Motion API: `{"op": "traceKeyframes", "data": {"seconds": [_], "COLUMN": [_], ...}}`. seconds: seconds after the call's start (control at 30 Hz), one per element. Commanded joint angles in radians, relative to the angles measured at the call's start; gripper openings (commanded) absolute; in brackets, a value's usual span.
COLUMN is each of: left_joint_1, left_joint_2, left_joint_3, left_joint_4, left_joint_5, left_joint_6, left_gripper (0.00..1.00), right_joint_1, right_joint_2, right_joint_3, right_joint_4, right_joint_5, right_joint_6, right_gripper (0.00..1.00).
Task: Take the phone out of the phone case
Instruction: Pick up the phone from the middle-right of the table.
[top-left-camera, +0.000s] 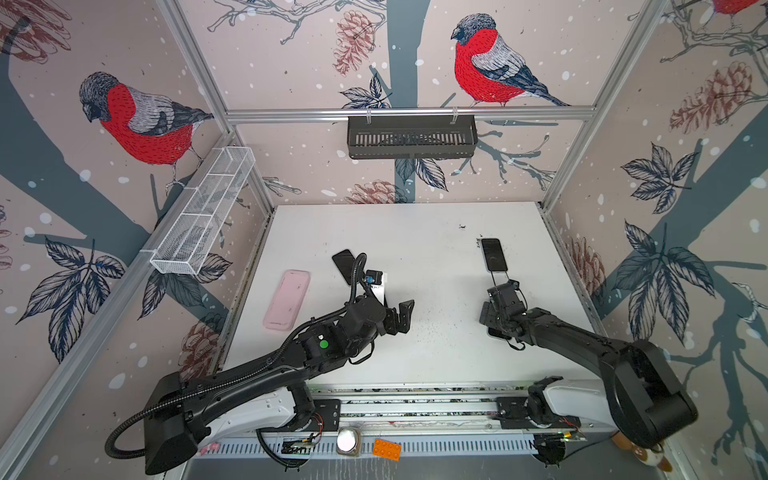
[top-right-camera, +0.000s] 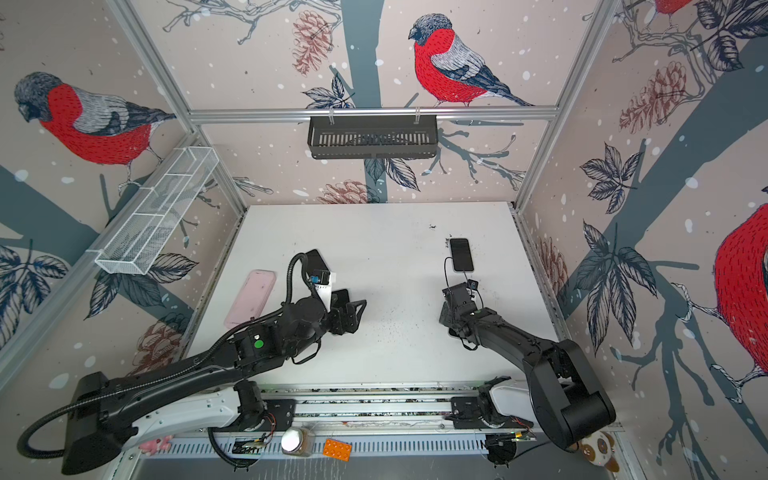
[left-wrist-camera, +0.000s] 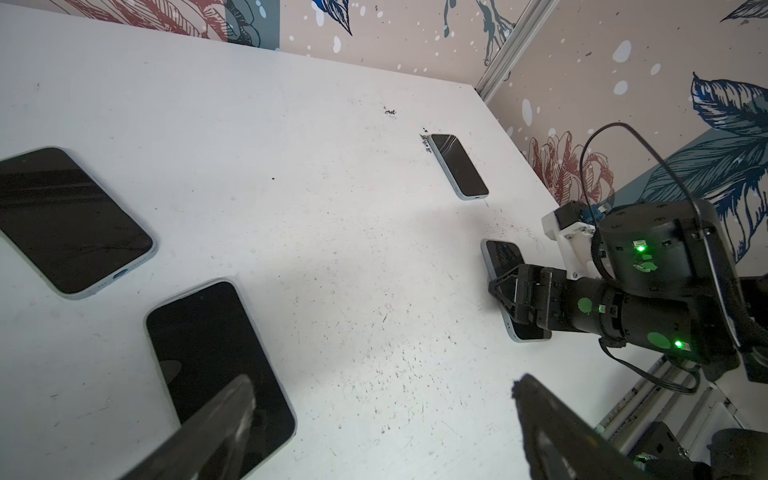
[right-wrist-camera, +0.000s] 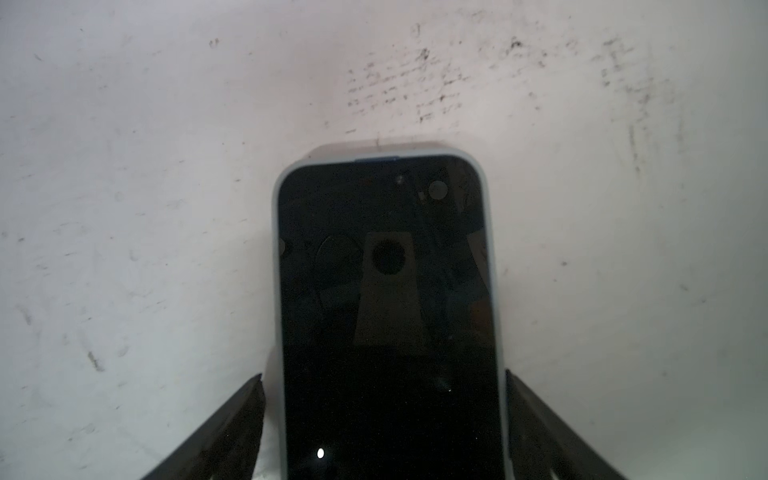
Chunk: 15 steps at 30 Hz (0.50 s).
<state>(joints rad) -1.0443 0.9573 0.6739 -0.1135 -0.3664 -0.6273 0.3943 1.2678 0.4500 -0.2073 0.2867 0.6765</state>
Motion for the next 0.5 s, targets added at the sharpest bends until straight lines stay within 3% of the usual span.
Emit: {"op": "traceKeyframes", "data": {"seconds": [0.0,0.47], "left_joint_1": [-0.002,-0.002], "left_joint_2": [-0.013,-0.014], "left_joint_3": [0.0,-0.032], "left_joint_4": [0.015,0.06], "left_joint_5": [-0.008,0.018], "left_joint_6": [-0.012,-0.031], "left_gripper": [0.97,0.97], "right_joint_1": [0.01,0.038], "right_joint_2": [0.007,-0.003], "right_joint_3": [-0.008,-0.005], "right_joint_4": [-0.049,-0.045], "right_joint_5": [-0.099,-0.094], "right_joint_6": [0.013,0.003], "right_gripper": [0.86,0.64]}}
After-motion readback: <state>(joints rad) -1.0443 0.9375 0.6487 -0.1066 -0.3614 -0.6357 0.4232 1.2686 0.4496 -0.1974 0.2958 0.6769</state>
